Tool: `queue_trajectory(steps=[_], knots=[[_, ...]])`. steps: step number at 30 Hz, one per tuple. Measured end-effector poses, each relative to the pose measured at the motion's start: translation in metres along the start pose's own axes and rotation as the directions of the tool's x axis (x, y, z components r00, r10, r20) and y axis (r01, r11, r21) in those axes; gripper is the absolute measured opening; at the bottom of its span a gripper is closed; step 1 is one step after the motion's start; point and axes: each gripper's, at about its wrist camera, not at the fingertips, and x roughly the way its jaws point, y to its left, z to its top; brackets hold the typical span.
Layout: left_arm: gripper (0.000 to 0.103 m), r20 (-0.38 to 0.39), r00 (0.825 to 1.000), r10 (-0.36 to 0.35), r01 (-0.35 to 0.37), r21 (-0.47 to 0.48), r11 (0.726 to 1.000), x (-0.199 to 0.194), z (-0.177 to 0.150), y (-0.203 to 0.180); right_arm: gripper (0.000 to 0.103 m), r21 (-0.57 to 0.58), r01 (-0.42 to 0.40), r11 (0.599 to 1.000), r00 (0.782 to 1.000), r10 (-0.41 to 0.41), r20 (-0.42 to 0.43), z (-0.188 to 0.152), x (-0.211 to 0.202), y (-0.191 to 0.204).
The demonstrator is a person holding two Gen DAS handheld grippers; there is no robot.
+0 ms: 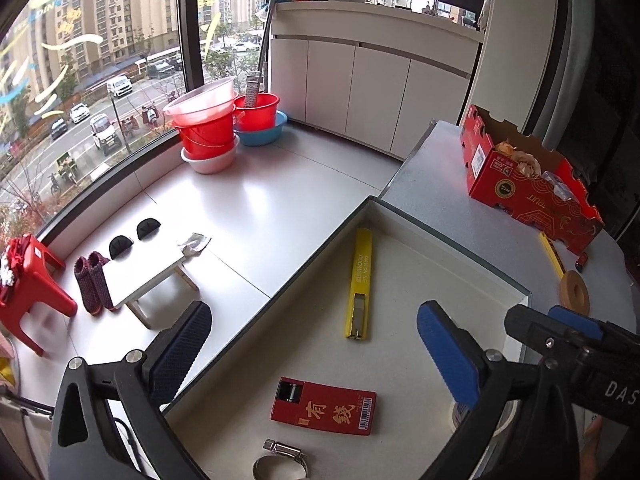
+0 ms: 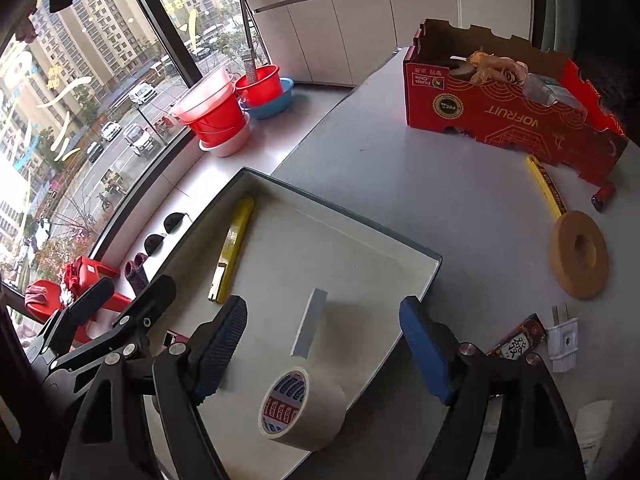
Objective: Organize rigid objects
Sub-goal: 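Open both grippers to drop the knife and eraser into the tray, then move both tools back over the table toward the remaining objects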
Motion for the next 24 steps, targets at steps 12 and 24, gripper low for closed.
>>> queue_trajectory(steps=[12,24], knots=[[0.103,-0.021,0.994,-0.107,0.108,0.053,0.993,-0.047,-0.028,-0.012,0.103,0.054,-0.090,0.994,0.996,0.090,0.001,-0.025,-0.047,-0.004],[0.103,-0.092,0.988,-0.126,0.137,0.128,0.982,-0.086,-0.089,-0.035,0.103,0.140,-0.048,0.989,0.997,0.057,-0.056,-0.126,-0.098,-0.042]])
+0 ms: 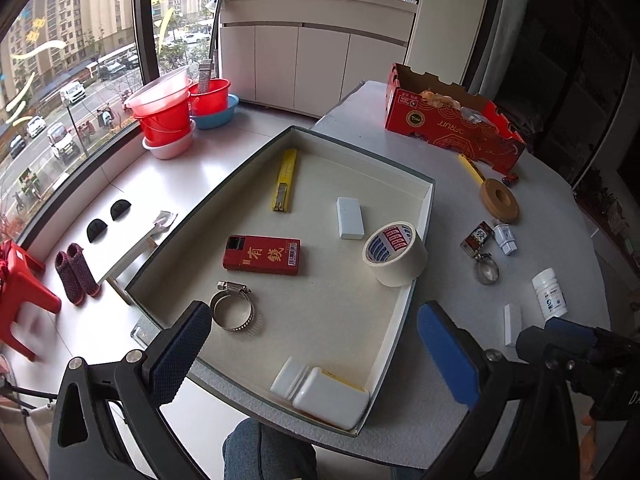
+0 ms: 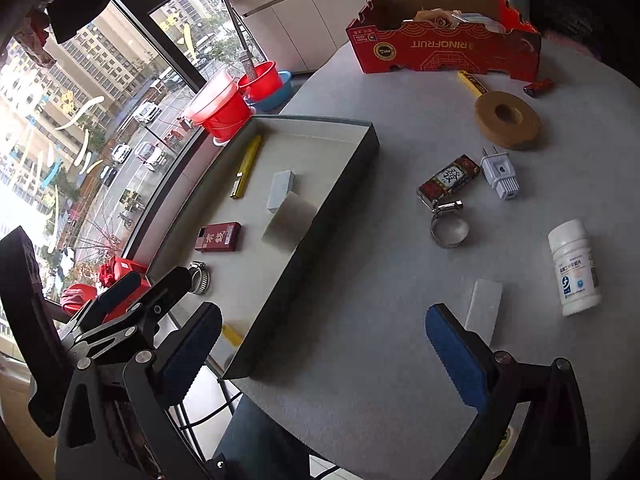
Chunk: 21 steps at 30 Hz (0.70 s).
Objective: Organize rigid objects
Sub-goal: 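Move both tools back over the table toward the remaining objects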
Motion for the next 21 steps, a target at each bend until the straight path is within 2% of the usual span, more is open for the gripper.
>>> queue_trajectory(steps=[4,8,13,21], knots=[[0.103,-0.005,0.999,-0.034,0.034,0.051,0.998,-0.011,-0.014,-0.027,0.103,0.117,0.029,0.993,0.998,-0.035,0.053,-0.032,-0.032,-0.044],[0.103,-0.036,0.997,-0.071,0.075,0.110,0.991,-0.010,-0.027,-0.063,0.103,0.267,0.115,0.957,0.980,-0.153,0.128,-0.063,-0.062,-0.095],[0.103,-0.100,0.990,-0.100,0.118,0.198,0.973,0.003,-0.044,-0.111,0.103,0.395,0.113,0.912,0.981,-0.165,0.100,-0.090,-0.071,-0.142],[0.103,-0.143,0.988,-0.067,0.109,0.318,0.942,0.038,-0.041,-0.178,0.103,0.473,0.125,0.872,0.983,-0.173,0.058,-0.125,-0.073,-0.183]])
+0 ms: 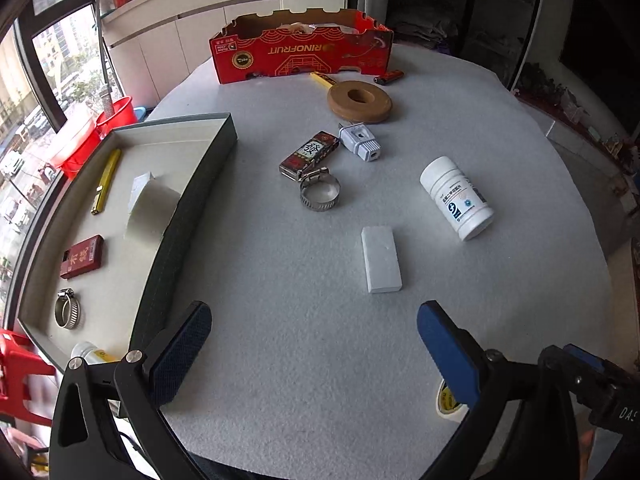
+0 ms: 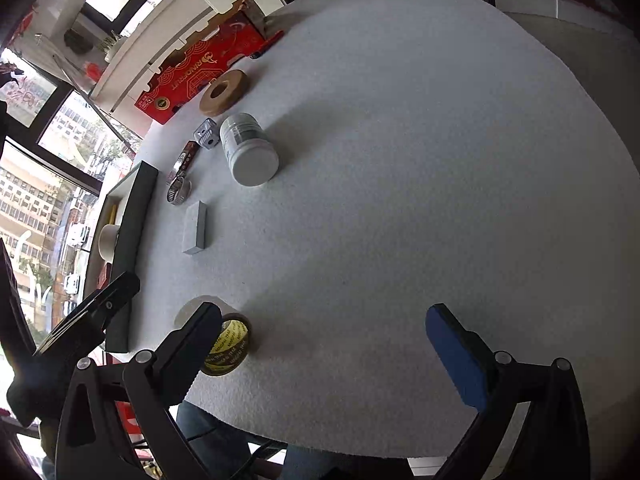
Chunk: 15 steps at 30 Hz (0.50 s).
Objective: Organize rigid objects
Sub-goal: 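Move both tools back over the table toward the remaining objects, then grasp the second white eraser with the left gripper while the right gripper grasps the beige tape roll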
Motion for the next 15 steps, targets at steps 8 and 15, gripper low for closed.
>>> queue_trajectory(steps=[8,15], knots=[[0.103,-0.051,0.998,0.029,-0.028,0.032,0.999,0.045,0.019,-0.027,0.103,-0.025,0.005,1.000,1.000,-0.005,-0.002,0.000,-0.001,-0.010],[0.103,-0.080,0.997,0.000,0.000,-0.004,1.000,0.067,0.019,-0.027,0.103,-0.119,-0.008,0.993,1.000,0.008,0.002,-0.005,0.001,0.007]])
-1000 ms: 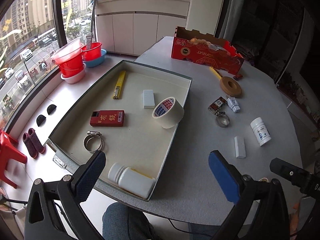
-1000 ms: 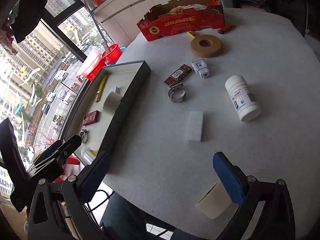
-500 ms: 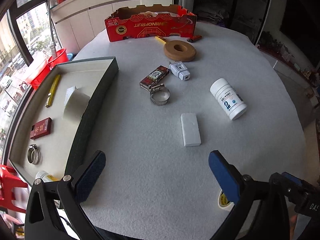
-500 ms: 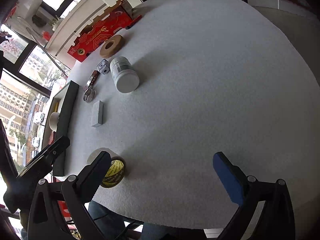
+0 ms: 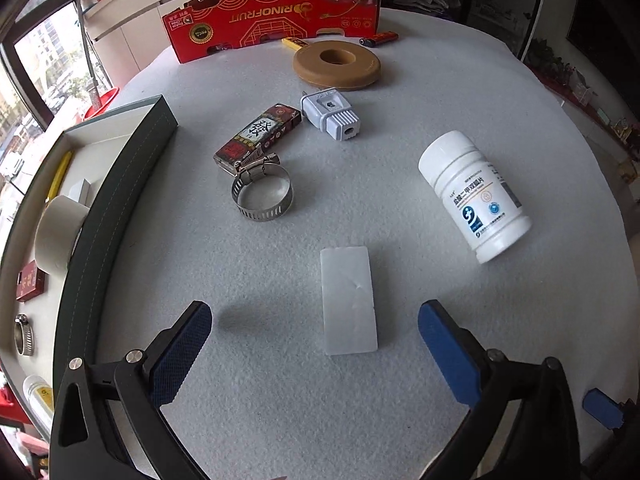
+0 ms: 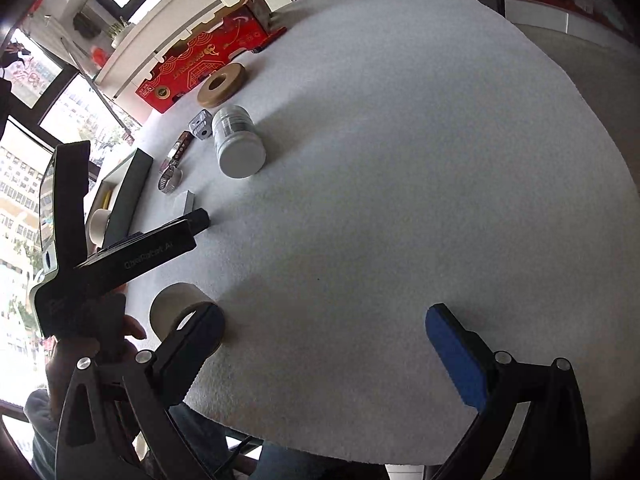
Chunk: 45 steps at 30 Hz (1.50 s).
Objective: Organize rigid objects
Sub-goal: 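Grasp the second white eraser with the left gripper while the right gripper grasps the beige tape roll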
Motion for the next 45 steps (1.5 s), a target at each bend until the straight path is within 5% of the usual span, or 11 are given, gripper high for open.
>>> queue_trajectory(steps=[4,10,20,26,28,30,32,36,39,42,45], knots=[[0.103,0.011,1.000,-0.013,0.013,-0.009,1.000,0.001,0.001,0.002,0.103,-0.207,-0.038,0.978,0.998,0.047,0.042,-0.011,-0.003,0.041],[0.103,0.028,1.000,-0.010,0.010,-0.011,1.000,0.001,-0.001,0.001,0.103,-0.496,-0.031,0.868,0.993,0.084,0.084,-0.032,0.009,0.091],[0.103,0.035,0.999,-0.022,0.022,0.019,1.000,0.000,-0.002,0.000,0.095,-0.530,-0.147,0.835,0.985,0.174,0.000,-0.024,0.028,0.090],[0.103,0.011,0.999,-0.038,0.037,0.052,0.998,0.000,0.000,0.001,0.093,-0.681,-0.109,0.724,0.991,0.132,-0.018,-0.033,0.032,0.103],[0.103,0.003,0.999,-0.034,0.034,0.044,0.998,0.001,0.001,0.000,0.086,-0.709,-0.085,0.700,0.995,0.096,-0.024,-0.034,0.038,0.105],[0.103,-0.003,1.000,-0.030,0.031,0.037,0.999,0.001,0.002,-0.001,0.065,-0.724,-0.064,0.687,0.998,0.061,-0.031,-0.034,0.044,0.106],[0.103,-0.004,1.000,-0.027,0.027,0.030,0.999,0.001,0.002,-0.002,0.055,-0.742,-0.014,0.670,1.000,0.024,0.002,-0.035,0.045,0.108],[0.102,-0.009,1.000,-0.019,0.019,0.014,1.000,0.001,0.002,-0.004,0.055,-0.722,0.035,0.691,0.999,-0.014,0.035,-0.036,0.040,0.104],[0.093,0.002,1.000,-0.027,0.027,0.027,0.999,-0.004,-0.001,-0.009,0.055,-0.659,0.055,0.750,0.998,-0.028,0.052,-0.032,0.030,0.091],[0.071,0.013,0.999,-0.040,0.039,0.053,0.998,-0.012,-0.004,-0.017,0.055,-0.576,0.032,0.817,0.999,-0.001,0.053,-0.028,0.014,0.074],[0.033,0.023,0.999,-0.047,0.045,0.072,0.996,-0.018,-0.007,-0.023,0.055,-0.516,0.027,0.856,0.998,0.009,0.067,-0.025,0.002,0.064]])
